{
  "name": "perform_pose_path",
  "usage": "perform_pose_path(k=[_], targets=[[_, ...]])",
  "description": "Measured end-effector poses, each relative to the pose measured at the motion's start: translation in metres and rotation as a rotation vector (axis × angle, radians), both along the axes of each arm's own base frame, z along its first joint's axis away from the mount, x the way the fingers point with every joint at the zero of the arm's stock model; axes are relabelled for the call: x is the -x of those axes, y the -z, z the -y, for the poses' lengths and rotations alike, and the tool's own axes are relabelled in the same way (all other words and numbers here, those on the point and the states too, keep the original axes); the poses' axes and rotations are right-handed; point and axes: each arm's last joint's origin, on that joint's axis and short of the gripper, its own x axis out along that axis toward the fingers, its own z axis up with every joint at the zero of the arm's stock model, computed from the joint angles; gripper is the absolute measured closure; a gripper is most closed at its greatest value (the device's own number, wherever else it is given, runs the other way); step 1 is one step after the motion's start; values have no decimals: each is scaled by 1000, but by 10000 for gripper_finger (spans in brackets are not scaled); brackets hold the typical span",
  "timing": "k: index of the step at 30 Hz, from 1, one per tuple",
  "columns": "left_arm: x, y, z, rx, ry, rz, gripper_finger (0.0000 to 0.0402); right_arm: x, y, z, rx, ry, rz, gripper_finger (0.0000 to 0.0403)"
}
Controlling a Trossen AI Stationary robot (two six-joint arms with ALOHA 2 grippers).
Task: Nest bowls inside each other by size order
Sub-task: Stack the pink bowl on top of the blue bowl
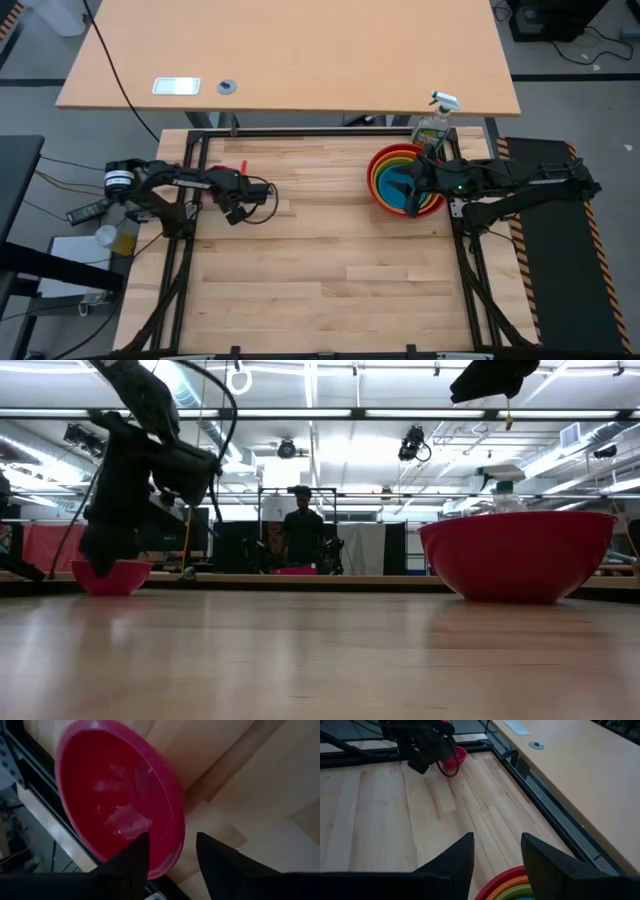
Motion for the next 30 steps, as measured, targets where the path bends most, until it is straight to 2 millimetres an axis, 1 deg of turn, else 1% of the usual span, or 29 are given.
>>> perform_pose_path(k=[3,5,7,11,14,16,18,20,23,25,27,30], targets=[[-1,7,-2,12,-5,-41,258,-1,0,0,0,0,-3,233],[-2,10,-2,17,-5,-59,280,-1,1,0,4,-2,-5,233],[-3,13,-2,23,-3,-76,309,-2,-1,0,12,-8,4,233],[-5,15,-2,53,6,-67,382,-2,-2,0,26,-16,13,233],[-11,11,-1,56,42,-50,388,-3,-3,0,33,-20,18,233],[-20,3,0,44,104,-36,388,-3,-3,0,33,-20,17,233],[-34,-7,2,32,214,-16,391,-3,-2,0,33,-20,17,233],[-52,-19,5,16,378,25,392,-3,-2,1,34,-15,17,233],[-83,-37,14,-14,725,85,392,-2,-1,4,33,4,-2,233],[-104,-47,21,-87,977,133,392,-1,1,7,32,24,-20,233],[-122,-59,27,-196,1184,178,392,0,1,10,24,43,-27,233],[-143,-75,28,-370,1367,247,392,4,0,12,4,45,-18,233]])
